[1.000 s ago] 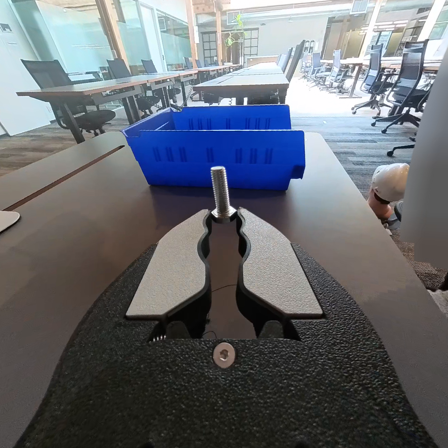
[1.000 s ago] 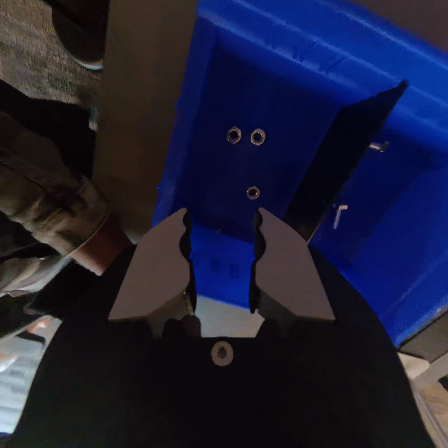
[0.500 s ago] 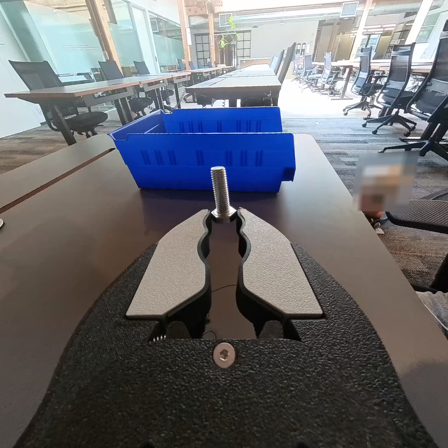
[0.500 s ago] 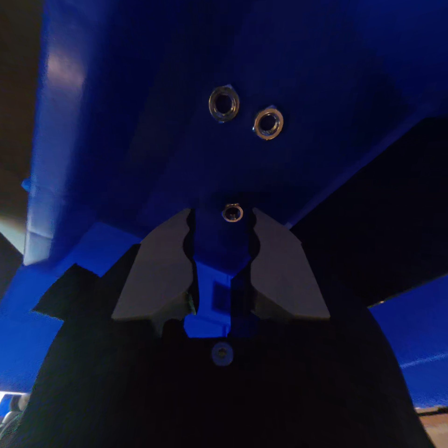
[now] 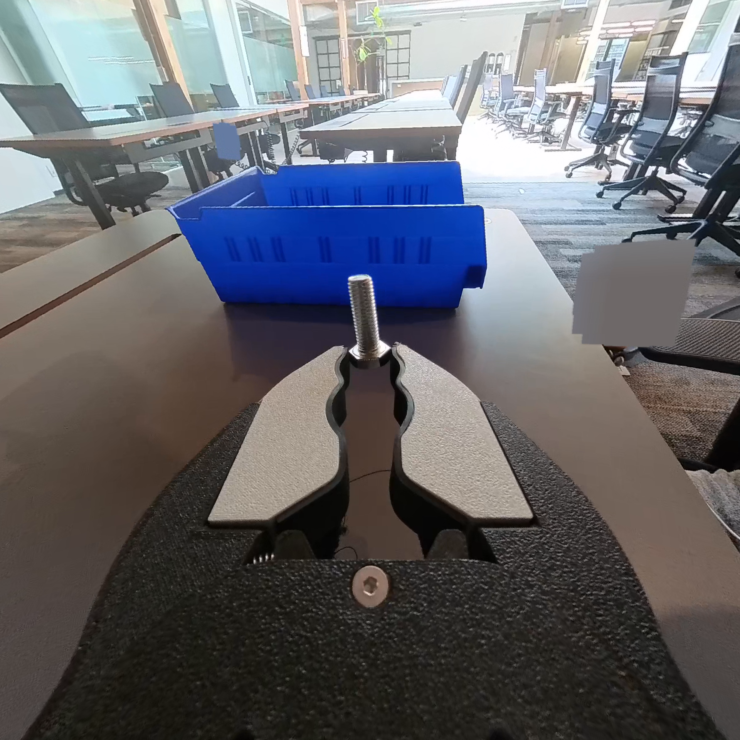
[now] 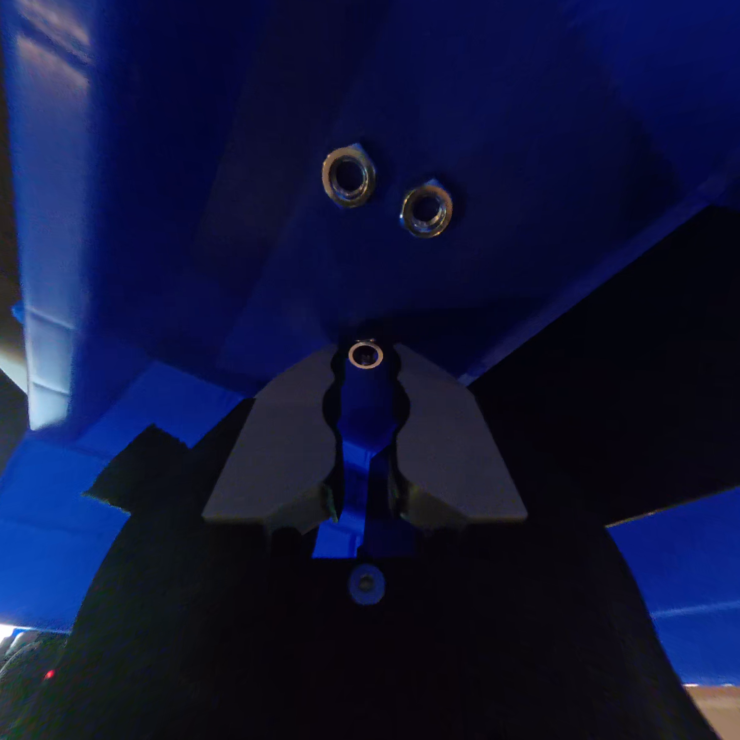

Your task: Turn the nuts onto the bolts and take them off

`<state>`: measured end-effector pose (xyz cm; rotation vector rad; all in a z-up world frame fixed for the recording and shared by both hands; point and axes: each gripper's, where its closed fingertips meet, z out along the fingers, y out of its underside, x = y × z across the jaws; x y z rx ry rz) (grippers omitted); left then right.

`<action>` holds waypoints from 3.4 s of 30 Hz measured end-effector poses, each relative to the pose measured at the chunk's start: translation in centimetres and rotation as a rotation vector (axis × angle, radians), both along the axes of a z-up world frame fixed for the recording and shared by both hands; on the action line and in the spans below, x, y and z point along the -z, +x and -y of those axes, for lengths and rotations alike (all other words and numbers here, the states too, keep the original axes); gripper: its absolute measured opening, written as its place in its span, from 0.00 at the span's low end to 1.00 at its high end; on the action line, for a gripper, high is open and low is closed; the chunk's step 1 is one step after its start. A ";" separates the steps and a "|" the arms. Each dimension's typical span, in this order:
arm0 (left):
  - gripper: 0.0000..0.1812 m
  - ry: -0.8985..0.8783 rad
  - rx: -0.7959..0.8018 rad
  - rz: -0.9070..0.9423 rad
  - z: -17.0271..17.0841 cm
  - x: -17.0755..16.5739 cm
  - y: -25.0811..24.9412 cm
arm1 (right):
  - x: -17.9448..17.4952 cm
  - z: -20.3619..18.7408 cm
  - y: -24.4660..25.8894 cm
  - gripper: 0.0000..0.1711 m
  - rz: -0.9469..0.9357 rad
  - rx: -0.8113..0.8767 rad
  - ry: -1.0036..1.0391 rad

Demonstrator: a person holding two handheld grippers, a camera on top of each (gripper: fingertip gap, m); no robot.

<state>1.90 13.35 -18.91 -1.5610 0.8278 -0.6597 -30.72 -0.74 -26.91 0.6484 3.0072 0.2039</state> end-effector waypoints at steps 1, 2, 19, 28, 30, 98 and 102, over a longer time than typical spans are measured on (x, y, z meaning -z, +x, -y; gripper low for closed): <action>0.11 -0.001 0.001 -0.002 0.0 0.1 0.0 | 0.0 0.0 0.0 0.11 -0.002 -0.005 0.001; 0.11 -0.004 0.000 -0.003 -0.1 0.2 0.0 | 0.0 0.0 0.0 0.11 -0.006 -0.011 0.001; 0.11 -0.021 -0.006 0.012 -0.2 0.3 -0.4 | -15.1 1.4 5.5 0.10 -0.262 -0.083 -0.205; 0.11 -0.009 -0.002 0.123 0.1 -0.8 -0.9 | -22.5 -5.3 21.7 0.11 -0.279 0.009 -0.081; 0.11 0.003 -0.005 0.161 0.1 -1.3 -1.2 | -22.0 -7.1 24.5 0.11 -0.252 0.056 -0.061; 0.10 0.080 0.020 0.147 0.8 -1.7 -0.9 | -12.3 -13.6 30.5 0.11 -0.128 0.916 -0.169; 0.10 0.081 0.021 0.152 0.8 -1.7 -1.0 | -12.4 -13.4 30.3 0.11 -0.140 0.964 -0.198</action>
